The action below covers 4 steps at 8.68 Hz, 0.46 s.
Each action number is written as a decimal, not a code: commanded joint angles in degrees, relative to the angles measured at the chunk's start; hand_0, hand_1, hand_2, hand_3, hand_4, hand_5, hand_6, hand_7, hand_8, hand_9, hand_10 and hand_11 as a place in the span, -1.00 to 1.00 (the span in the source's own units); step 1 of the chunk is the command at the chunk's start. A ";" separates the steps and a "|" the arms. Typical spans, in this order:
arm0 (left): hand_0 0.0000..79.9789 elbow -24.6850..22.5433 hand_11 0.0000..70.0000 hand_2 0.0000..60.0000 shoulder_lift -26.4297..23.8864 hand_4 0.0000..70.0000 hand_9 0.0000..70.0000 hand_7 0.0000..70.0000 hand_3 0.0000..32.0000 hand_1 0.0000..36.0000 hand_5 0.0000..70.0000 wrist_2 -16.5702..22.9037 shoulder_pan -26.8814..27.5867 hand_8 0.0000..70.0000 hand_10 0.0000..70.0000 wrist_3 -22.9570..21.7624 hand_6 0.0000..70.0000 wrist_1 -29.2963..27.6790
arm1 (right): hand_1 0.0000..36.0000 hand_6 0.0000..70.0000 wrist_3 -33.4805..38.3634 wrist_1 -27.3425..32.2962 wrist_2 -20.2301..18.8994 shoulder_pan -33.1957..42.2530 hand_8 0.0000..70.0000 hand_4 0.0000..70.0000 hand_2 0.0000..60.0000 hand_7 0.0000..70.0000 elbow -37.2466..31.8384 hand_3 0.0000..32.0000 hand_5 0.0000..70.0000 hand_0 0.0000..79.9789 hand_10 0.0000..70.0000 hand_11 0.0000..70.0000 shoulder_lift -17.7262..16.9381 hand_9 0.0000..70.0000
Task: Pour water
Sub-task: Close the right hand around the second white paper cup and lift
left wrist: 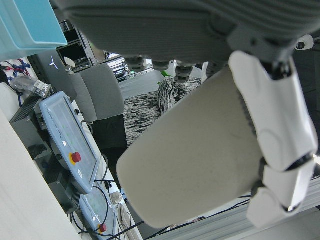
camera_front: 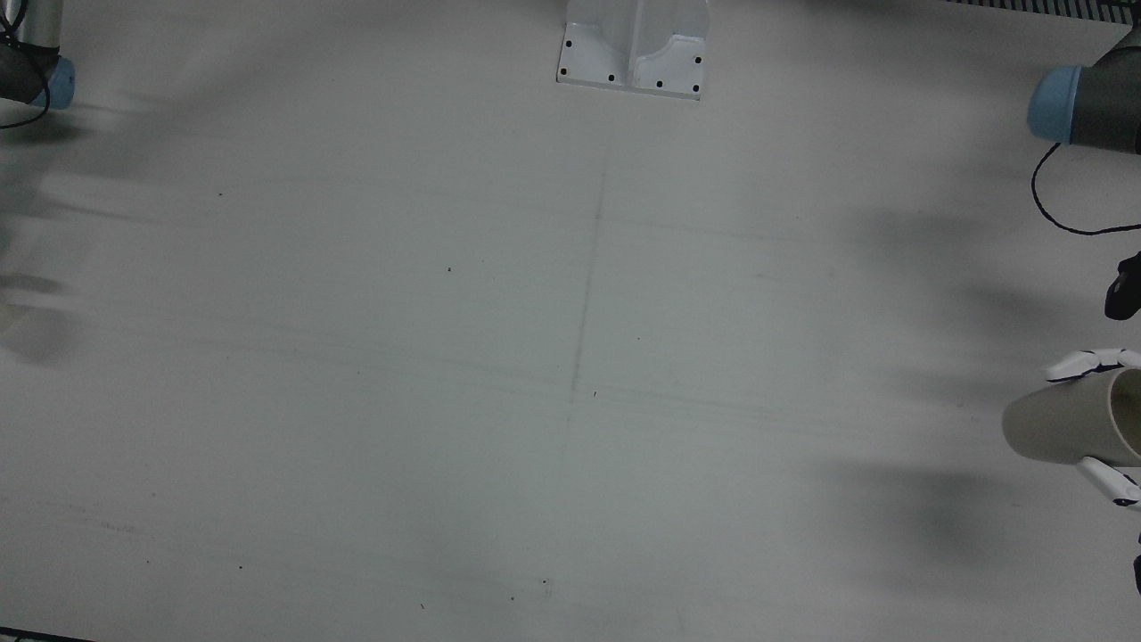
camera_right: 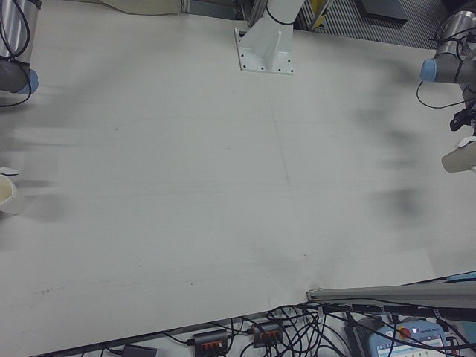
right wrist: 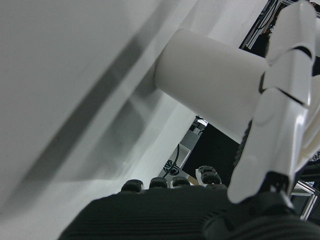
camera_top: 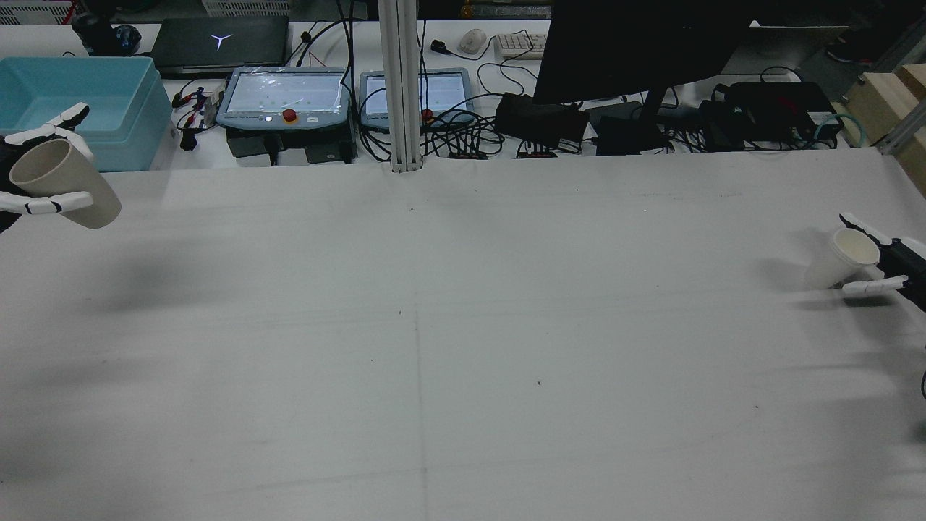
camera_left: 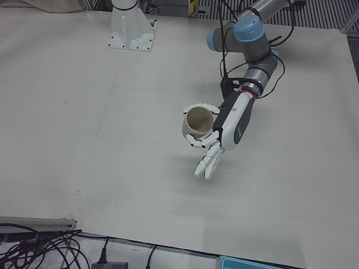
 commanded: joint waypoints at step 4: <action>0.13 0.28 -0.87 1.00 0.41 0.00 -0.97 -0.82 -1.00 0.84 0.36 0.06 -1.06 -0.98 -0.95 -1.36 -0.83 0.09 | 0.26 -1.00 -0.70 -0.19 1.07 -3.40 -1.00 -0.91 -0.62 -0.99 2.99 -1.00 -0.78 0.35 -1.00 -1.00 0.09 -0.96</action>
